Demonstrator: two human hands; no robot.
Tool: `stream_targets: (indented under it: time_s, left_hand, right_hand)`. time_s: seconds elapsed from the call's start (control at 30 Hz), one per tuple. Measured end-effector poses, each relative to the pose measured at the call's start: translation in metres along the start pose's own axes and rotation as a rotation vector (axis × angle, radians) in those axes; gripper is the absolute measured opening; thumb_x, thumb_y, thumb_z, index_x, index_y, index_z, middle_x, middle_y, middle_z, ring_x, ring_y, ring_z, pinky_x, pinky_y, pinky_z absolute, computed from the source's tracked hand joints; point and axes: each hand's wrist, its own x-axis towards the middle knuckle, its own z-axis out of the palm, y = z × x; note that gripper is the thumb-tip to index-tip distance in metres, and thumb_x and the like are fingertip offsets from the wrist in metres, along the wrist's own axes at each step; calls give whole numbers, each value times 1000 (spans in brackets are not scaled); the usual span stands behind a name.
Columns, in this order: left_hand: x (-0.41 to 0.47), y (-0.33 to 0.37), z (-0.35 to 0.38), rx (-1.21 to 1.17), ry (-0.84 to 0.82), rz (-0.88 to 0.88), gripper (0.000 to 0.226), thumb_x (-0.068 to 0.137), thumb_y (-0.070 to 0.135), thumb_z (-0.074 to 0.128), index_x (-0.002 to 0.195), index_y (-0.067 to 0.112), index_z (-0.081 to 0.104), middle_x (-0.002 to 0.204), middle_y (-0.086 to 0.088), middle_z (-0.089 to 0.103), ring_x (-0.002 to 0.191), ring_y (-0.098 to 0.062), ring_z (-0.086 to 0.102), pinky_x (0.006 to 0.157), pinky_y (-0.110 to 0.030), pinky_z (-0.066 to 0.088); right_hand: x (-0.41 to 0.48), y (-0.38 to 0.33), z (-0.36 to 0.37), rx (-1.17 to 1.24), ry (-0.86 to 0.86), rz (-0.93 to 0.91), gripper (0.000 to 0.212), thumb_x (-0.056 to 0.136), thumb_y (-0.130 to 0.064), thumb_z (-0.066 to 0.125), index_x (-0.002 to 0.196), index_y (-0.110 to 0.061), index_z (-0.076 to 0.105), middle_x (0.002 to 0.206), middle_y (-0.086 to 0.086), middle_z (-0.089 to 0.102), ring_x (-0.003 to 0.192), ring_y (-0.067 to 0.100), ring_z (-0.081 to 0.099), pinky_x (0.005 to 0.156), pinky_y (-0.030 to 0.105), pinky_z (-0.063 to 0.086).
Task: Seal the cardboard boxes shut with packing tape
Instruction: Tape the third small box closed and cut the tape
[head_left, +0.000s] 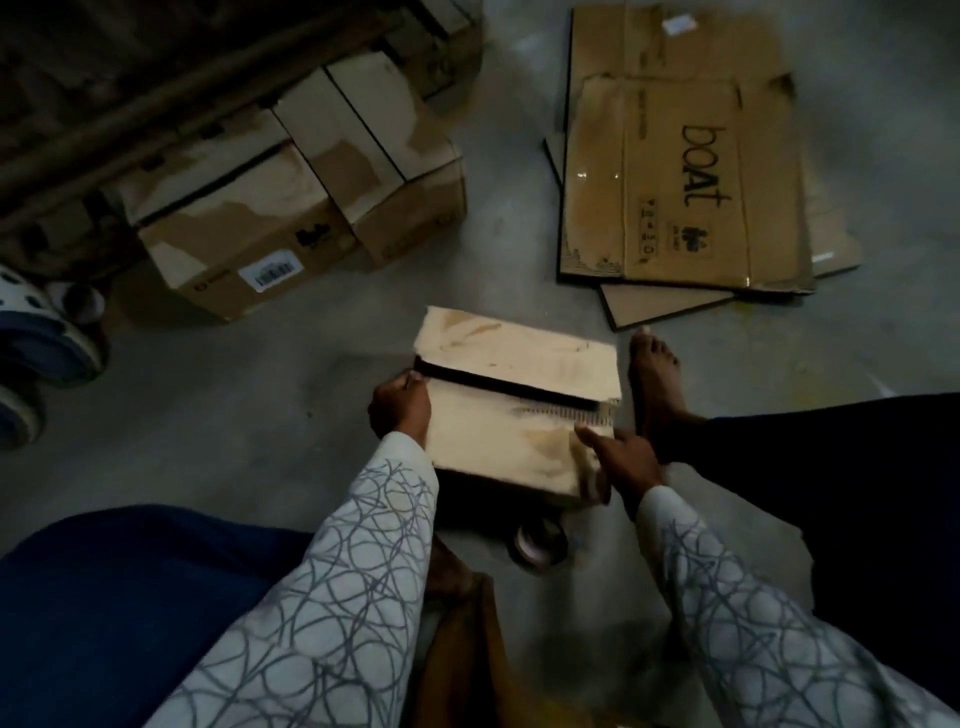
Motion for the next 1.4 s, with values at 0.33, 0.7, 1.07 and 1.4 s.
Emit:
stream_targets:
  time_s: [0.33, 0.7, 1.07, 1.4]
  left_hand:
    - [-55, 11, -55, -251, -5, 45, 31, 89, 31, 66, 118, 23, 74, 119, 1, 72, 109, -25, 64, 95, -29, 51]
    - [-153, -6, -150, -595, 220, 108, 33, 85, 51, 73, 99, 23, 80, 79, 20, 71, 89, -10, 66, 87, -26, 54]
    - [-187, -10, -162, -556, 142, 62, 33, 77, 36, 85, 101, 13, 80, 93, 4, 77, 88, -15, 71, 89, -29, 57]
    - [-182, -6, -147, -446, 97, 75, 36, 76, 35, 84, 107, 17, 78, 100, 3, 77, 90, -15, 68, 91, -26, 55]
  right_hand:
    - [-46, -26, -14, 410, 49, -101, 111, 42, -91, 72, 121, -16, 59, 95, -3, 59, 81, 16, 59, 75, 35, 53]
    - [-196, -60, -48, 301, 204, -343, 68, 101, -43, 54, 148, 1, 35, 148, 20, 45, 136, 35, 41, 103, 32, 33]
    - [-228, -16, -79, 140, 216, -383, 47, 94, -38, 65, 127, -6, 53, 99, 11, 61, 97, 29, 58, 86, 34, 39]
    - [-200, -13, -76, 174, 316, -242, 63, 88, -46, 69, 144, -28, 45, 130, 10, 63, 122, 37, 56, 105, 42, 42]
